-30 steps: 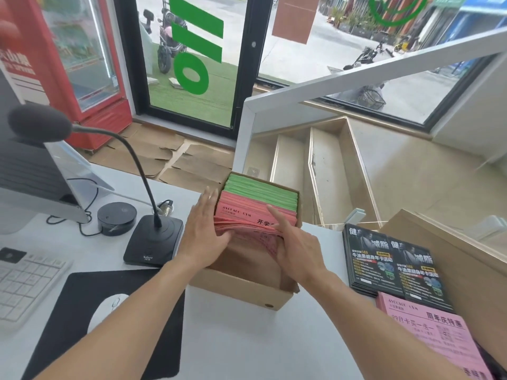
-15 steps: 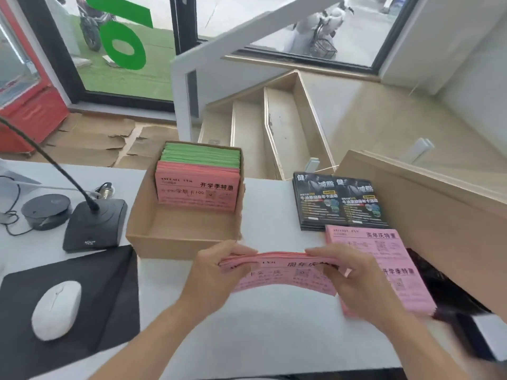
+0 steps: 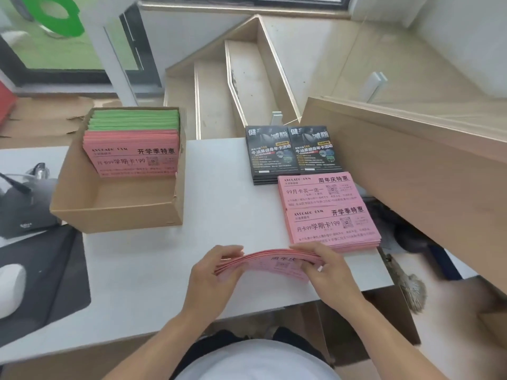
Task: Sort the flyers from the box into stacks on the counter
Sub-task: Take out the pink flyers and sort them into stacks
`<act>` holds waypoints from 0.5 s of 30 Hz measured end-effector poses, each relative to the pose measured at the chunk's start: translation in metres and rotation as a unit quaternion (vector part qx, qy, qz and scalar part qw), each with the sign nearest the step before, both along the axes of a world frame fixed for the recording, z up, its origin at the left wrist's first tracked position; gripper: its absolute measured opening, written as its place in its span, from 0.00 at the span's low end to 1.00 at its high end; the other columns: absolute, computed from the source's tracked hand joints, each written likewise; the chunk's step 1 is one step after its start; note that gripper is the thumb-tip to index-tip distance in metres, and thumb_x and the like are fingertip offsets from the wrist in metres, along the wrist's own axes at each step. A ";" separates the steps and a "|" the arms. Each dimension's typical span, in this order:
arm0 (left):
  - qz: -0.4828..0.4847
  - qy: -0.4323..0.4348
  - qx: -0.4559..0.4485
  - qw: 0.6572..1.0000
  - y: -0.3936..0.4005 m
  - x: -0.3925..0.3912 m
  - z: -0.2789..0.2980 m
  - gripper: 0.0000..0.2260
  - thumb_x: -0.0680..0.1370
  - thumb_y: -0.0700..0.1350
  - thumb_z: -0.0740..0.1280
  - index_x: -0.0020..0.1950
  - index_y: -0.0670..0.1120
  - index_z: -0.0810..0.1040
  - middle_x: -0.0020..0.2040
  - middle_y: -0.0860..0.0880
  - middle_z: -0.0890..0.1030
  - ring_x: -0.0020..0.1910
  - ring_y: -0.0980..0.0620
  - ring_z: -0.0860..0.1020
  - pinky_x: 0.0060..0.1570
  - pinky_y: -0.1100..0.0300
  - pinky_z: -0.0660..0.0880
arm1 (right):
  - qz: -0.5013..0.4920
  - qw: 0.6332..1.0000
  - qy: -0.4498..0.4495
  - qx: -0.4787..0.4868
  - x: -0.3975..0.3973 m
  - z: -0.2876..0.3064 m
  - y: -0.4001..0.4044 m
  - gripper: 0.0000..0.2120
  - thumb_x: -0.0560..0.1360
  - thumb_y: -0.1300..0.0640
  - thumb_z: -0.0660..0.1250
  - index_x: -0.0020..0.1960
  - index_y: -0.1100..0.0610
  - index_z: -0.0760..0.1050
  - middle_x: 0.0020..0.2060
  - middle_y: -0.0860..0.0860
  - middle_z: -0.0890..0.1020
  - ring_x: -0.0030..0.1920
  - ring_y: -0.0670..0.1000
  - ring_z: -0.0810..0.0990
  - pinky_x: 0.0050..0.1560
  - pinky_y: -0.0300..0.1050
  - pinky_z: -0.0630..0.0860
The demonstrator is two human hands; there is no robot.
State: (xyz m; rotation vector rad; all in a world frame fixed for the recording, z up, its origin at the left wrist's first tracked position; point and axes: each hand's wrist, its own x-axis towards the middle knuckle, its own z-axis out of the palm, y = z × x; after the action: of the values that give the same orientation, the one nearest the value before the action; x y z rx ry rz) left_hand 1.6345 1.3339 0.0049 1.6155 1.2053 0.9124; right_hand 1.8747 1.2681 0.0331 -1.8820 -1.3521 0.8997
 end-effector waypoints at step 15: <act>0.056 -0.039 -0.094 0.993 -0.028 0.036 0.001 0.11 0.77 0.39 0.74 0.51 0.54 0.82 0.47 0.57 0.85 0.50 0.54 0.83 0.49 0.63 0.79 | 0.002 0.997 0.075 0.011 0.044 -0.007 -0.008 0.20 0.78 0.65 0.70 0.57 0.39 0.79 0.52 0.33 0.81 0.58 0.36 0.77 0.53 0.31 0.76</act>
State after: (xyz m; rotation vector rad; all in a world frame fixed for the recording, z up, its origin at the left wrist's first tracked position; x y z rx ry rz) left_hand 1.6708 1.3059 0.0056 1.3631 1.2964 0.8953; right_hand 1.9188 1.2600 0.0259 -1.7592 -1.2707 1.0020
